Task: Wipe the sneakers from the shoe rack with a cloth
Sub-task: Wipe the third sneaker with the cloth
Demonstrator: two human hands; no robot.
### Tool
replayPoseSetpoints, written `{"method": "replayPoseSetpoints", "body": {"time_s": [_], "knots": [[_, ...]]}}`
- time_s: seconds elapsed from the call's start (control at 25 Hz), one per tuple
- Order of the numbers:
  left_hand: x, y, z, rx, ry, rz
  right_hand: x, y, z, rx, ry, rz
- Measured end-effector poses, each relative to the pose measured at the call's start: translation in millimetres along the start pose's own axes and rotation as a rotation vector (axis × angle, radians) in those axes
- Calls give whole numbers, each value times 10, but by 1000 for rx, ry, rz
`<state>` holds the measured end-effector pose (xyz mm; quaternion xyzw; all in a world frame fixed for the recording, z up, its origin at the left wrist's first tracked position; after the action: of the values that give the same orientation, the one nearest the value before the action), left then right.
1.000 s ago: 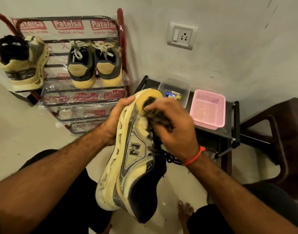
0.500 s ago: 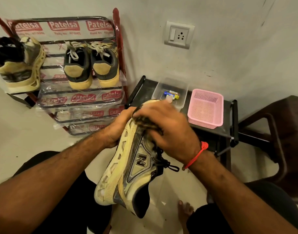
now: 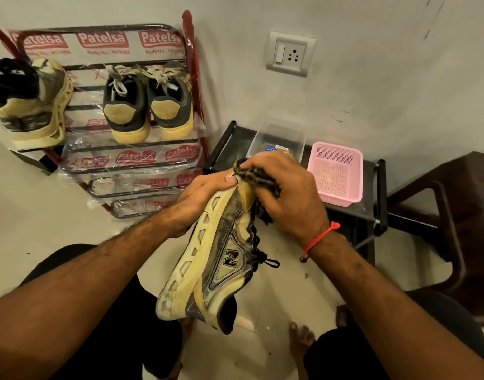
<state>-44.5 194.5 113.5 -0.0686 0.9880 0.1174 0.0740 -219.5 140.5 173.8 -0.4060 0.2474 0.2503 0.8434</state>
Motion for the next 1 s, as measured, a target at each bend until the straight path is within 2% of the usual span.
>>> {"method": "replayPoseSetpoints", "body": {"time_s": [0.12,0.28,0.36,0.44,0.52,0.64,0.72,0.8,0.88,0.92,1.0], "knots": [[32,118,-42,46,13,32,-81,-65,-189,157,-74,-115],[20,97,-42,107,51,103,-76,-30,-357,408,-223,-26],[4,103,-27,95,85,102,-59,-1,-367,473,-302,-35],[17,100,-44,74,92,73,-98,0,-271,382,-310,-157],[21,107,-59,31,132,33,-88,18,-91,181,-246,-197],[-49,118,-51,-12,277,-6,73,86,163,-123,-128,-2],[-85,129,-33,-43,372,-7,135,106,173,-237,-32,66],[-107,114,-28,-32,437,-15,98,65,67,-170,-58,-9],[-130,106,-53,11,507,-65,49,32,-61,27,-138,-81],[-145,98,-59,28,572,-70,51,31,-100,82,-171,-55],[-166,89,-81,48,715,-50,91,70,-74,43,-225,111]]}}
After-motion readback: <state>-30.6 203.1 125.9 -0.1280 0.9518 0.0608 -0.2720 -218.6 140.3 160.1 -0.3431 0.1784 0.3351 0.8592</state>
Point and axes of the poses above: each hand's wrist, its own y-axis away from the middle knuckle, its own x-axis out of the palm, z = x × y, the point moved 3 cm from there along -y, towards the middle knuckle, and after that the axes turned 2 degrees about -y, right-handed, at the moved point
